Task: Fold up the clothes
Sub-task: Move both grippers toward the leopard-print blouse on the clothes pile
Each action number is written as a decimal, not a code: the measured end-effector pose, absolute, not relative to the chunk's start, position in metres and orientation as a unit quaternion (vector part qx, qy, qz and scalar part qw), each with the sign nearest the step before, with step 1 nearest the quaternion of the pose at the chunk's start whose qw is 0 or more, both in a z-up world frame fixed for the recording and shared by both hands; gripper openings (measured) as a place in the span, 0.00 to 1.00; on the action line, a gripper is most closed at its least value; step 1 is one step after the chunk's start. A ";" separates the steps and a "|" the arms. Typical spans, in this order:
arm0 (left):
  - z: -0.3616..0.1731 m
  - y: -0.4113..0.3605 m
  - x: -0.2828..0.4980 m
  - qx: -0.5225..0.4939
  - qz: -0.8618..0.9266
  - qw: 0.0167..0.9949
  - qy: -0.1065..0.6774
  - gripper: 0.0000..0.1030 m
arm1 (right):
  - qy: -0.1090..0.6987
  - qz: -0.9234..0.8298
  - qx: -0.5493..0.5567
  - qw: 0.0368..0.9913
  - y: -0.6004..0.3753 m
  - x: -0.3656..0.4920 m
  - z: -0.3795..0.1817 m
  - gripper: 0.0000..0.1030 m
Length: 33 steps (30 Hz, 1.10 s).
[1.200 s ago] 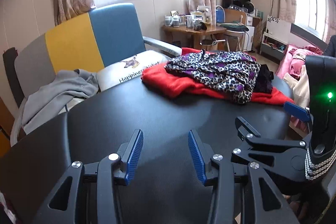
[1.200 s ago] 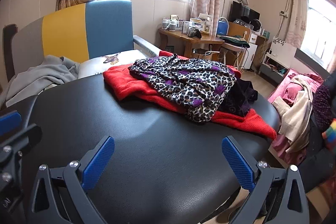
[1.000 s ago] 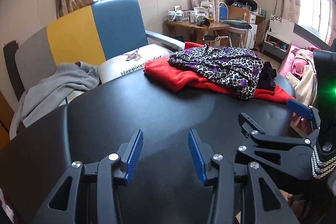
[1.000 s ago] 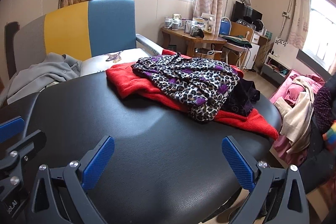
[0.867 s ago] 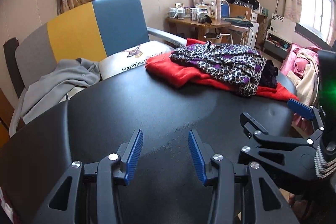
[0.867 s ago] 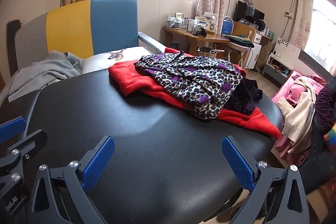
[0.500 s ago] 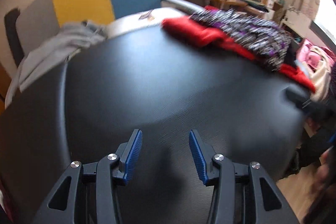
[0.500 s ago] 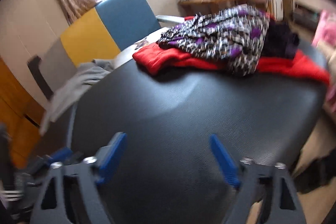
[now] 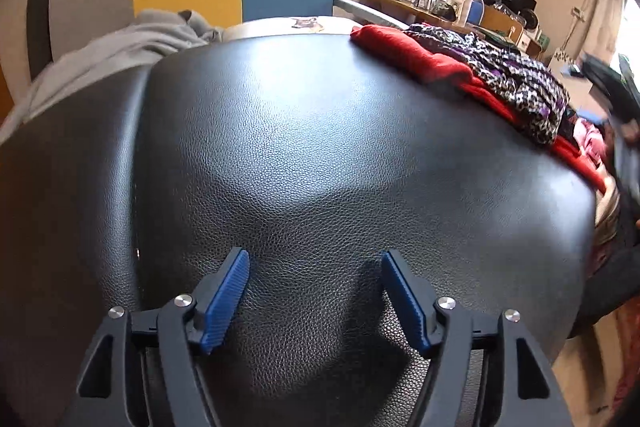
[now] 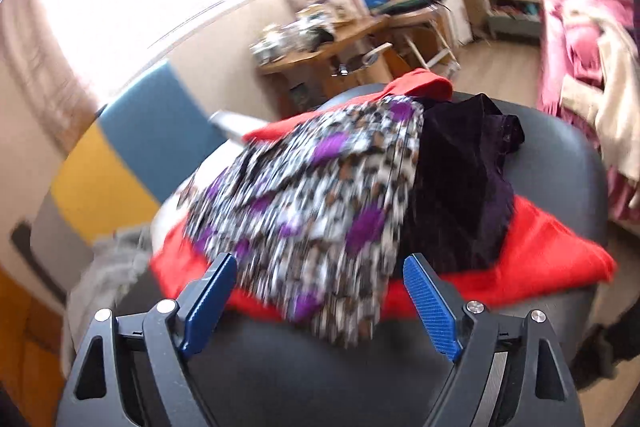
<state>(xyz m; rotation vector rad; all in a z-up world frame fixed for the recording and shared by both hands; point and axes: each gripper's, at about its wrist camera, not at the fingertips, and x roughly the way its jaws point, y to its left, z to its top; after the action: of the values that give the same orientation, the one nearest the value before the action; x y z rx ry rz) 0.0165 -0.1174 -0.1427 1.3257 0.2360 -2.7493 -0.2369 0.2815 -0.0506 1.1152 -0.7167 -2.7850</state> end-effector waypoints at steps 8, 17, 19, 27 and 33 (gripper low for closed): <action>-0.146 -0.112 0.016 0.426 -0.902 0.025 0.069 0.83 | -0.249 -0.872 0.422 0.005 0.275 -0.309 -0.062 0.22; -0.135 -0.128 0.037 0.433 -0.893 0.036 0.121 0.76 | -0.137 -0.833 0.423 0.328 0.132 -0.237 -0.022 0.03; -0.132 -0.145 0.052 0.434 -0.887 0.052 0.145 0.76 | -0.102 -0.802 0.440 0.391 0.098 -0.196 -0.032 0.03; -0.125 -0.194 0.123 0.428 -0.878 0.111 0.183 0.74 | -0.027 -0.765 0.464 0.446 0.064 -0.137 -0.048 0.21; -0.127 -0.201 0.140 0.429 -0.875 0.128 0.183 0.74 | -0.184 -0.880 0.368 0.236 0.185 -0.231 0.001 1.00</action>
<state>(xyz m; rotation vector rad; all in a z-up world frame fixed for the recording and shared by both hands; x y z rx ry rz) 0.1396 -0.2015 -0.1270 1.2479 0.5333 -2.5457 -0.2308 0.1854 0.0007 1.0100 -0.5042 -2.4148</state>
